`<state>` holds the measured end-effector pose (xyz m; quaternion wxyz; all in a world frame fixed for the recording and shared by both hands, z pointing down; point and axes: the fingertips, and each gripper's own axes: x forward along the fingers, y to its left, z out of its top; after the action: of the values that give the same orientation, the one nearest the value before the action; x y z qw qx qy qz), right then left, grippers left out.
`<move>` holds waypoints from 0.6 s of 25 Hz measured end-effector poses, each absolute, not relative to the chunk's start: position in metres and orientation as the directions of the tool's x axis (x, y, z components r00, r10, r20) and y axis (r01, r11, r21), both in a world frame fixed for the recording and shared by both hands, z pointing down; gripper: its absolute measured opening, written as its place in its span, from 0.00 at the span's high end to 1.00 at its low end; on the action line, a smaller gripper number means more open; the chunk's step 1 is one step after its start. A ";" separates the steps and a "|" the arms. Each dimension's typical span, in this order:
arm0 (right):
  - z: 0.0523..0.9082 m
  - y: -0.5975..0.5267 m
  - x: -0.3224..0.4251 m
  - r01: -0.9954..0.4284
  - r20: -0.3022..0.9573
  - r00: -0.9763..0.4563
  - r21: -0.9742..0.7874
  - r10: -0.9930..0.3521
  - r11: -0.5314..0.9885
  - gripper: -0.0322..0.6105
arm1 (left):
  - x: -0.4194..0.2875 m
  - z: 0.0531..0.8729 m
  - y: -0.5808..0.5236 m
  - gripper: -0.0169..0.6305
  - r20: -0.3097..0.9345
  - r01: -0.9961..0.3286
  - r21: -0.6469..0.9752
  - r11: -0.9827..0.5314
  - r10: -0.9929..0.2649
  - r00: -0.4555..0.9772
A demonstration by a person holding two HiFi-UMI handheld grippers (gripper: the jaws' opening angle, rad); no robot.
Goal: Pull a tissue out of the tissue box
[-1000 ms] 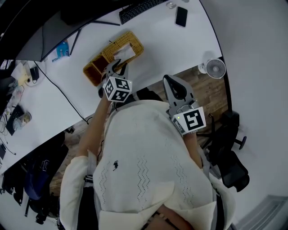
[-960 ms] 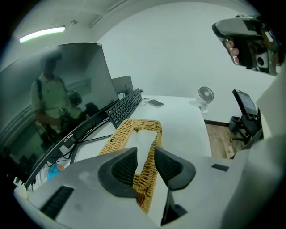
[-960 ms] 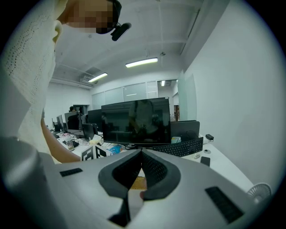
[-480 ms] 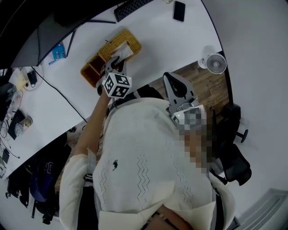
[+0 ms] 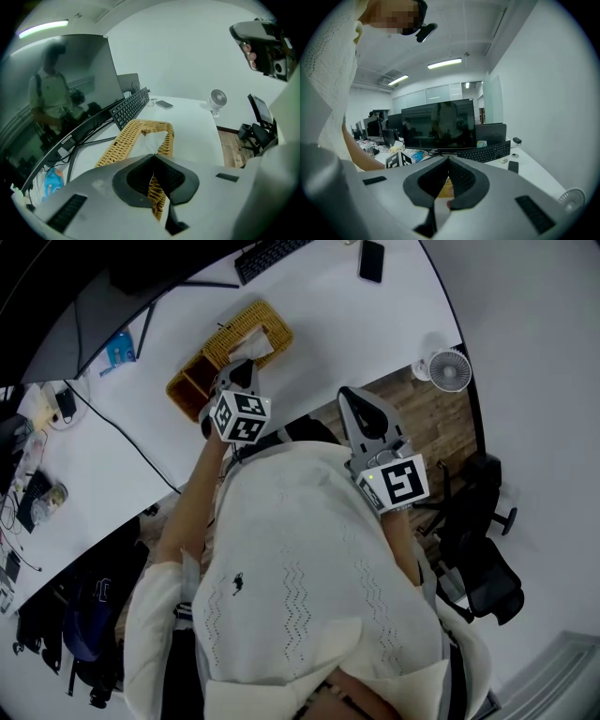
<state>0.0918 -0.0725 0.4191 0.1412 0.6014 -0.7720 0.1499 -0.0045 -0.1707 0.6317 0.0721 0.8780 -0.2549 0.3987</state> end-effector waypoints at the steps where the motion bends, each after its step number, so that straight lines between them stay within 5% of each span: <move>1: 0.419 -0.073 0.091 -0.970 0.399 -0.239 -0.060 -0.885 0.235 0.95 | -0.004 0.631 -0.171 0.95 0.735 -0.510 -0.072 -0.857 -0.391 0.555; 15: 0.418 -0.074 0.088 -0.957 0.391 -0.283 -0.059 -0.876 0.283 0.95 | -0.007 0.614 -0.162 0.95 0.701 -0.558 -0.031 -0.829 -0.417 0.579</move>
<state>0.0876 -0.0745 0.4184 0.1429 0.5815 -0.7881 0.1426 -0.0070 -0.1620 0.6144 0.0968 0.8833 -0.2760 0.3665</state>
